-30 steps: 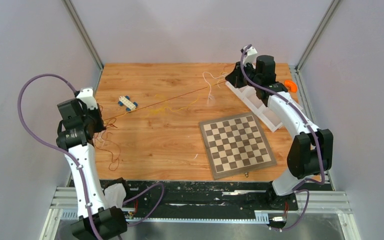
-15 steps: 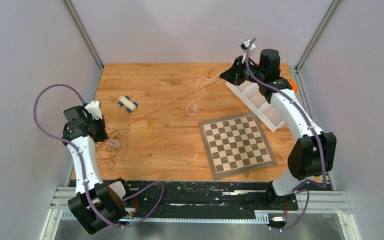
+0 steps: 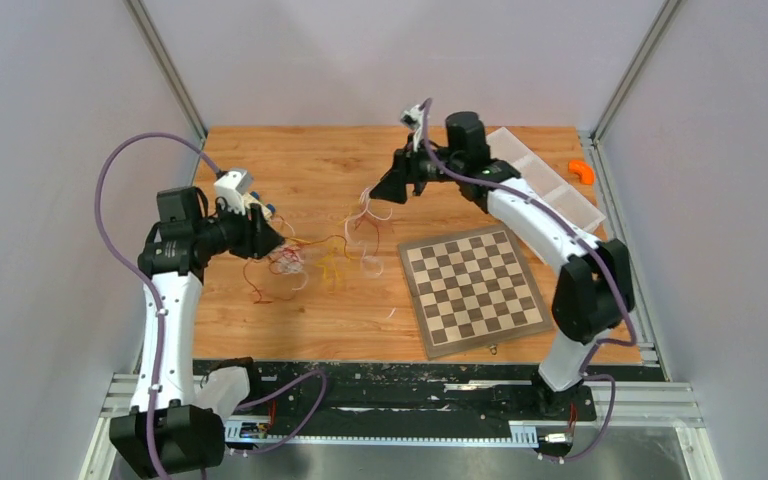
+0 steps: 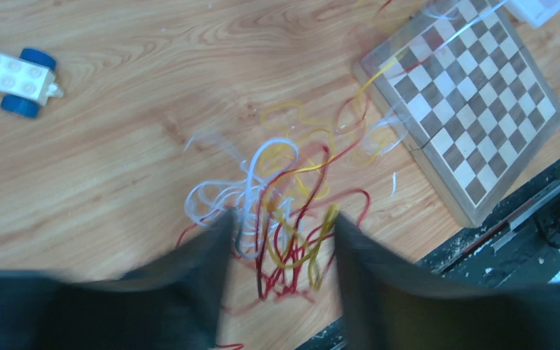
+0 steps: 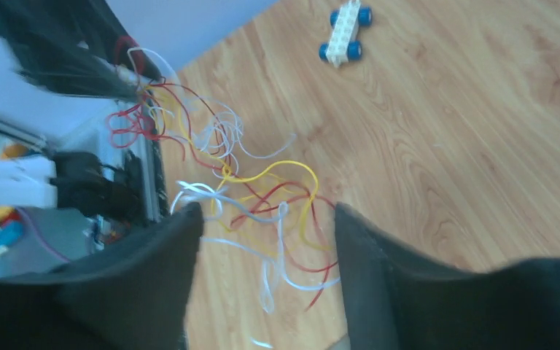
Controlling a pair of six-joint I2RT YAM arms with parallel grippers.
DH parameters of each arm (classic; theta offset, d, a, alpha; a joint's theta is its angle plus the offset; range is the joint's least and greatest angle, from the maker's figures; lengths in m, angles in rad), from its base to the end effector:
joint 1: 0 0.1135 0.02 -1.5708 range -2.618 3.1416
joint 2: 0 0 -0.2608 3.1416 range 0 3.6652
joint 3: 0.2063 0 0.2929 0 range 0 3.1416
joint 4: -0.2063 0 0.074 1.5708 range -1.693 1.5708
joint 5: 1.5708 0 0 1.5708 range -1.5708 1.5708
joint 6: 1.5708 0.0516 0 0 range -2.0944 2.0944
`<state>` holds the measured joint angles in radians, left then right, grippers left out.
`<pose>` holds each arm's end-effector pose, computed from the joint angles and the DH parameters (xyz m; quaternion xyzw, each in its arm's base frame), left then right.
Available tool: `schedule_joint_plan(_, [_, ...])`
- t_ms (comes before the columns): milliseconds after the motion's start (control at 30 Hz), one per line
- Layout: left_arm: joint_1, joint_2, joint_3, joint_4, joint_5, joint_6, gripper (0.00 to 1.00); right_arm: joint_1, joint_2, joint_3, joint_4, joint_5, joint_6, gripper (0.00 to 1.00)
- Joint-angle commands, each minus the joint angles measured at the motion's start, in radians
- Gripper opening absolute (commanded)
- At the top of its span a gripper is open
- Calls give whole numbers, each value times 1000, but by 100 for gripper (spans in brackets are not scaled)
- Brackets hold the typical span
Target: Untangle the cables
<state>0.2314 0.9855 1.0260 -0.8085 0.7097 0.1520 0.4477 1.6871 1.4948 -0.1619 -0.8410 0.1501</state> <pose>0.2426 0.0226 0.3238 0.1014 0.8679 -0.2442 0.4206 0.3843 0.2272 0.3390 -0.3418 0.7063 0.4738 0.3999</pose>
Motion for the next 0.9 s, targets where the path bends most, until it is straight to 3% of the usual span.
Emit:
schedule_joint_plan(0, [-76, 20, 14, 93, -86, -200, 77, 33, 173, 69, -95, 99, -35, 79])
schedule_joint_plan(67, [-77, 59, 4, 67, -183, -144, 86, 38, 172, 60, -100, 154, -64, 84])
schedule_joint_plan(133, [-72, 100, -29, 35, -232, -77, 89, 47, 159, 41, -105, 191, -93, 84])
schedule_joint_plan(233, [-61, 160, -85, 34, -148, -34, 89, 66, 167, 17, -103, 150, -100, 83])
schedule_joint_plan(367, [-76, 199, -168, 173, -12, -83, 82, 135, 223, 5, -102, 39, -81, 76])
schedule_joint_plan(467, [-116, 253, -215, 264, 1, -100, 70, 199, 267, 10, -99, -14, -74, 66])
schedule_joint_plan(567, [-138, 328, -223, 237, 9, -64, 57, 246, 291, 9, -95, -64, -48, 61])
schedule_joint_plan(633, [-149, 365, -236, 237, 4, -59, 54, 268, 297, -13, -69, -84, -20, 58])
schedule_joint_plan(733, [-179, 421, -253, 288, -6, -53, 57, 297, 311, -52, -9, -98, 27, 57])
schedule_joint_plan(767, [-190, 437, -254, 296, -33, -57, 63, 307, 320, -55, 3, -97, 40, 59])
schedule_joint_plan(867, [-224, 544, -220, 278, -42, -63, 70, 330, 366, -36, 22, -92, 82, 68])
